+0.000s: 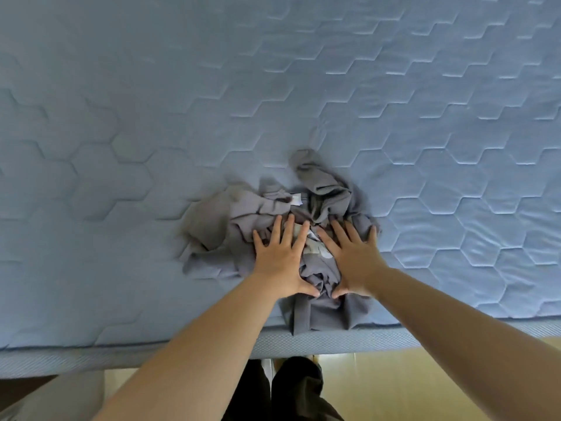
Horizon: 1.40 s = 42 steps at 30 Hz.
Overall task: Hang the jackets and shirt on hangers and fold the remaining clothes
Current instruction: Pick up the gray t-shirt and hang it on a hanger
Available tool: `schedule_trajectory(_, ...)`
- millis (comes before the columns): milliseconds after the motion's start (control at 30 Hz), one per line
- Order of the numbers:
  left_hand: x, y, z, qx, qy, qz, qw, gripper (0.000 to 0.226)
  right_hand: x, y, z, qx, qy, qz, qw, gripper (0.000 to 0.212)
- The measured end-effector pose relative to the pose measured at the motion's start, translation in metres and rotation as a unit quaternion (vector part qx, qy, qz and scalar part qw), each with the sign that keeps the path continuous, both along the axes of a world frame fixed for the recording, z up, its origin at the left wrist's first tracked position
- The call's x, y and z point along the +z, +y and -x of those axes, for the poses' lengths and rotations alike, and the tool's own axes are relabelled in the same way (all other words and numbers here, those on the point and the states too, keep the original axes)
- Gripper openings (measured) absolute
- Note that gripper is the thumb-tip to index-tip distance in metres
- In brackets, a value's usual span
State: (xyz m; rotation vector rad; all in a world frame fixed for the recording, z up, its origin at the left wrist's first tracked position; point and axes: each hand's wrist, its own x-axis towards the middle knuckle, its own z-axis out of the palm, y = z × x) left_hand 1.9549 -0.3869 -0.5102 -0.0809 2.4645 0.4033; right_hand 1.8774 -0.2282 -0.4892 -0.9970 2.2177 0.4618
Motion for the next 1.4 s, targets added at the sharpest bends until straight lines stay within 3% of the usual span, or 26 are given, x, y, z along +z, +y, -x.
schedule_trajectory(133,-0.018,0.013,0.002,0.007,0.016,0.048,0.999,0.131,-0.024,-0.003,-0.003,-0.026,0.024,0.057,0.998,0.113)
schedule_trajectory(300,-0.021,0.013,0.001,0.004,0.113,0.082,0.99,0.087,-0.02,-0.002,-0.009,-0.081,0.063,0.134,0.986,0.073)
schedule_trajectory(433,0.013,0.017,-0.019,-0.034,0.139,0.043,0.989,0.071,0.013,0.013,-0.047,-0.158,0.079,0.153,0.972,0.069)
schedule_trajectory(567,0.074,0.032,-0.05,-0.109,0.19,0.008,0.976,0.077,0.073,0.048,-0.098,-0.239,0.089,0.191,0.948,0.07)
schedule_trajectory(767,0.174,0.11,-0.063,-0.254,0.162,-0.027,0.953,0.071,0.156,0.126,-0.172,-0.409,0.145,0.214,0.875,0.07)
schedule_trajectory(867,0.206,0.168,-0.062,-0.287,0.143,-0.033,0.947,0.062,0.19,0.169,-0.192,-0.487,0.165,0.205,0.833,0.068)
schedule_trajectory(967,0.23,0.237,-0.073,-0.303,0.141,-0.096,0.938,0.056,0.21,0.219,-0.224,-0.572,0.192,0.19,0.774,0.063)
schedule_trajectory(1400,0.272,0.608,-0.07,-0.498,0.162,-0.178,0.833,0.058,0.257,0.544,-0.287,-0.724,0.259,0.167,0.617,0.057)
